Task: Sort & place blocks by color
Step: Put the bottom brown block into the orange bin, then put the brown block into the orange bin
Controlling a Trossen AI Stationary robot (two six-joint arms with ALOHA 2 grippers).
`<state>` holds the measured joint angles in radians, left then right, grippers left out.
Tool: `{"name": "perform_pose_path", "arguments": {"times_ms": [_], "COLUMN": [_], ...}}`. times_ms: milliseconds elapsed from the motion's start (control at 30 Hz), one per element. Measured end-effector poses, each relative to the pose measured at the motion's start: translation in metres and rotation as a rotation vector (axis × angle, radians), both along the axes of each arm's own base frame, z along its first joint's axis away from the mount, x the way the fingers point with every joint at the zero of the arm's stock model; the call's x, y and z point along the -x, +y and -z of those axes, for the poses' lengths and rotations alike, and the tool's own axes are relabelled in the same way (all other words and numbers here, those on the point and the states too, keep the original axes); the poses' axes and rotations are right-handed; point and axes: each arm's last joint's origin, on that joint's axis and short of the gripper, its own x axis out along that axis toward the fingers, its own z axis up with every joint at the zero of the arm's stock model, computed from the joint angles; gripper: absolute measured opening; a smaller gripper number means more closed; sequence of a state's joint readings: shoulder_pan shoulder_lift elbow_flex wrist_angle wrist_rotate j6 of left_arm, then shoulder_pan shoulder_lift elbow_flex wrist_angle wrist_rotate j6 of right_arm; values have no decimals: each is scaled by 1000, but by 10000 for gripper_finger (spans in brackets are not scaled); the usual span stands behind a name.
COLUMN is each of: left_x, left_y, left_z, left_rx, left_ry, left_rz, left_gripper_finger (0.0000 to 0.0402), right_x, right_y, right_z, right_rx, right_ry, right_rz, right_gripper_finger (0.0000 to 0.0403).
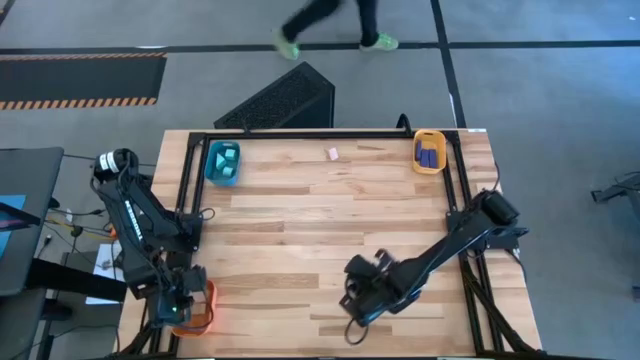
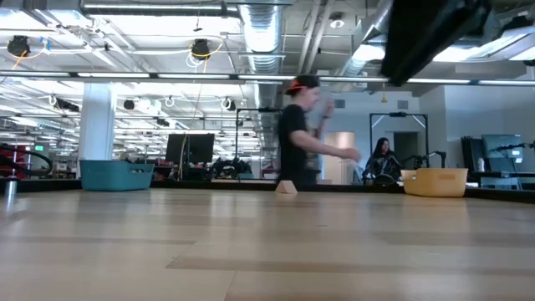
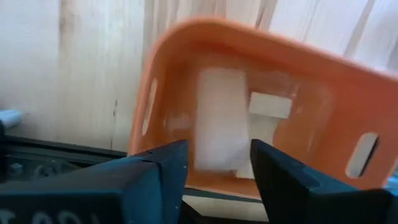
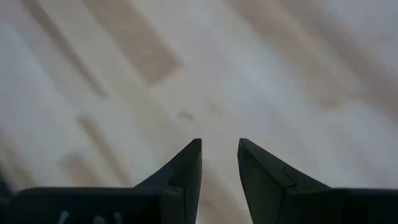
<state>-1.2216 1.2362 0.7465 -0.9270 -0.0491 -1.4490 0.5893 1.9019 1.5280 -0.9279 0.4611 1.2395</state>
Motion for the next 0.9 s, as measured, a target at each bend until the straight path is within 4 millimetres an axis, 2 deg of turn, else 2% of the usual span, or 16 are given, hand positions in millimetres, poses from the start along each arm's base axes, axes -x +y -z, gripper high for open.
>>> {"name": "perform_pose_path", "arguments": {"times_ms": [200, 367, 500, 633, 767, 900], "left_x": [-15, -37, -57, -80, -107, -131], "left_y": [6, 12, 19, 31, 45, 66], "left_z": [-15, -23, -24, -26, -38, -60], "left_rx": [-29, -6, 15, 58, 102, 77], "left_ry": [7, -56, -123, -153, -234, -331], "left_rz": [-113, -276, -352, -401, -390, -316], "left_gripper_finger": [217, 251, 255, 248, 241, 238], "right_x": [41, 71, 86, 88, 78, 57], "right_y": [-26, -50, -76, -101, -125, -156], "right_z": [-34, -48, -38, -21, -2, 23], "right_rx": [257, 334, 303, 202, 89, 40], "right_ry": [117, 81, -18, -212, -366, -283], "right_rz": [-9, -23, -17, 66, 185, 200], "right_gripper_finger": [127, 127, 127, 127, 127, 127]}}
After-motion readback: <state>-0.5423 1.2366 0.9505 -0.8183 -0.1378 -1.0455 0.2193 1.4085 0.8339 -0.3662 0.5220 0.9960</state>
